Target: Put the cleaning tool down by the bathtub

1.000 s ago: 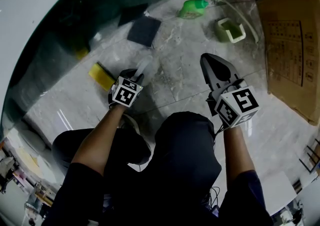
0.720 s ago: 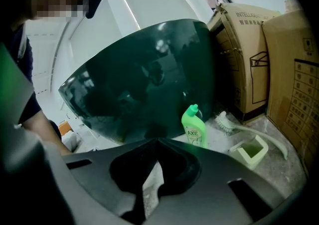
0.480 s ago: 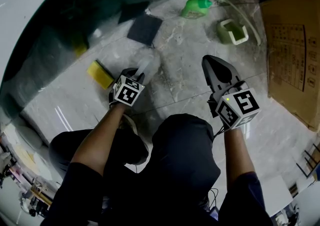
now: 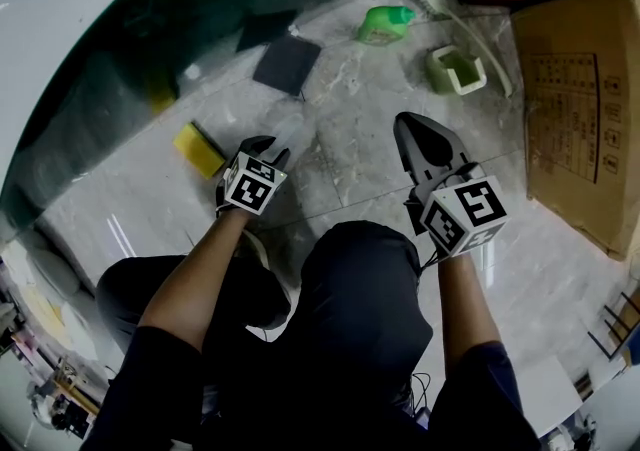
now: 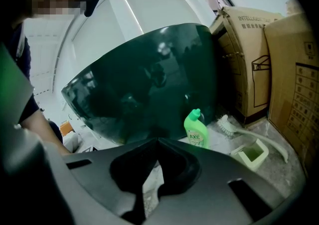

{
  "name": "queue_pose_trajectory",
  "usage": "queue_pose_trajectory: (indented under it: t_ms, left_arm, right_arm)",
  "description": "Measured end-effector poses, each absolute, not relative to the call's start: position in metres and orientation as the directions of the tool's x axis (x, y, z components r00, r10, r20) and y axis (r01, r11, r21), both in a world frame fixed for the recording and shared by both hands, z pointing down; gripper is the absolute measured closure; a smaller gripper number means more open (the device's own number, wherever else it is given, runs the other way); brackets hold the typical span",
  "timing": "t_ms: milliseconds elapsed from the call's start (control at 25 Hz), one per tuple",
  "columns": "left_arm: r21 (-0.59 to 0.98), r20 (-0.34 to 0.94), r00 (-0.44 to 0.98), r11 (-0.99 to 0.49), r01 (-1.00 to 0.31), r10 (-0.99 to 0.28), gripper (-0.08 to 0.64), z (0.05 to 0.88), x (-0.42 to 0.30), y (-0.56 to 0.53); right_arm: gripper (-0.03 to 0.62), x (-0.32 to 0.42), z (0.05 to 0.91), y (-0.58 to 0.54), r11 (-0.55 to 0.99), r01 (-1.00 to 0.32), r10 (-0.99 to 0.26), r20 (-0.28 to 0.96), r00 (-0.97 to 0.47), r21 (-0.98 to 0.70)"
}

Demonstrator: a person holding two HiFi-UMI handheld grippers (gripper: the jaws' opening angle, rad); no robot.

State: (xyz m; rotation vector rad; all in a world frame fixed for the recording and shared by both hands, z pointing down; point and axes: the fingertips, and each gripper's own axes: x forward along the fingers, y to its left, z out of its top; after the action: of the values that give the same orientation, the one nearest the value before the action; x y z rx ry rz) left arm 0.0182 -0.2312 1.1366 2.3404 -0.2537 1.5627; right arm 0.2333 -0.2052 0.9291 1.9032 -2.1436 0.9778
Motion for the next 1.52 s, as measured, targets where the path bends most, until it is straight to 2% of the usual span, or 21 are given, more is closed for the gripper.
queue_pose_trajectory:
  t_ms: [440, 920, 1120, 1320, 1520]
  left_arm:
    - [0.118, 0.828, 0.555, -0.943, -0.312, -0.08, 0.393, 1.045, 0.063, -0.268]
    - [0.084, 0.656, 0.747, -0.972, -0.218, -0.111, 0.393, 0.921, 0.104, -0.307]
    - [0.078, 0.613, 0.785, -0.981, -0.179, -0.094, 0.394, 0.883, 0.097, -0.311]
    - [0.007, 0.631, 0.773, -0.996, -0.093, -0.068, 0.399, 0.848, 0.076, -0.308]
    - [0.029, 0.604, 0.792, -0.99, -0.135, -0.091, 0.411, 0.79, 0.054, -0.303]
  right_arm:
    - [0.588, 0.238, 0.88, -0.214, 0.017, -0.938, -0.874, 0.451, -0.182, -0.347]
    - [0.588, 0.227, 0.833, -0.236, 0.018, -0.95, -0.88, 0.447, -0.163, -0.311]
    - [0.588, 0.206, 0.819, -0.242, 0.01, -0.951, -0.866, 0.473, -0.163, -0.31]
    - [0.588, 0.189, 0.786, -0.24, -0.008, -0.949, -0.852, 0.5, -0.159, -0.316]
    - [0.588, 0.173, 0.724, -0.238, 0.004, -0.949, -0.852, 0.495, -0.168, -0.316]
